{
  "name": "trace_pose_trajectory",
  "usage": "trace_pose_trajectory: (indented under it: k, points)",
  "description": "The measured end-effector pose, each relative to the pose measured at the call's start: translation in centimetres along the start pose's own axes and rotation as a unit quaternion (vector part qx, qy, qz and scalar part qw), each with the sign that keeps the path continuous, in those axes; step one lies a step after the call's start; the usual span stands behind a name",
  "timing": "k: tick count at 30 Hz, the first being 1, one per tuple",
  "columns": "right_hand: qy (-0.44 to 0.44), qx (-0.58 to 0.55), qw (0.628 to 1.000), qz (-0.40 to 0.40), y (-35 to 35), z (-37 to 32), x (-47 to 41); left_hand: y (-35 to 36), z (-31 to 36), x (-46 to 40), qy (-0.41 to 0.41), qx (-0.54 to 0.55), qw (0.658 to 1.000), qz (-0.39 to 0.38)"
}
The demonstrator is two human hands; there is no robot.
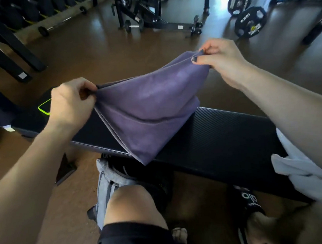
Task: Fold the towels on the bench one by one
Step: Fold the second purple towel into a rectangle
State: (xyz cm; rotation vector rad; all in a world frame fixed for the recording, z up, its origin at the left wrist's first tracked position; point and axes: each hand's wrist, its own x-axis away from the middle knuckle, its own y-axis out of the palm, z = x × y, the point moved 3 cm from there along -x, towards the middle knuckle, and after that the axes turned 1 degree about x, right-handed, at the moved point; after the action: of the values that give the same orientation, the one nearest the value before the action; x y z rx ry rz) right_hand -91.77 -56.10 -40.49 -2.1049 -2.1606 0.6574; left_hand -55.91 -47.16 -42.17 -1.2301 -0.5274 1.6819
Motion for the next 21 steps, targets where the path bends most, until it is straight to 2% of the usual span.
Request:
trace_pose_trajectory:
  k: [5,9,14,21]
  points:
    - [-0.002,-0.091,0.996,0.022,-4.4,0.6,4.4,0.0,3.6,-1.1,0.021,0.073,0.997,0.007]
    - [0.005,-0.118,0.993,0.024,-6.2,2.1,7.0,0.8,5.3,-1.7,0.02,0.124,0.992,-0.012]
    - [-0.031,-0.004,0.999,0.038,-8.2,2.8,7.7,1.6,6.5,-2.0,-0.012,0.153,0.988,-0.027]
    - [-0.031,0.152,0.988,0.007,-9.1,3.8,8.5,2.6,7.2,-2.7,-0.03,0.174,0.983,-0.045]
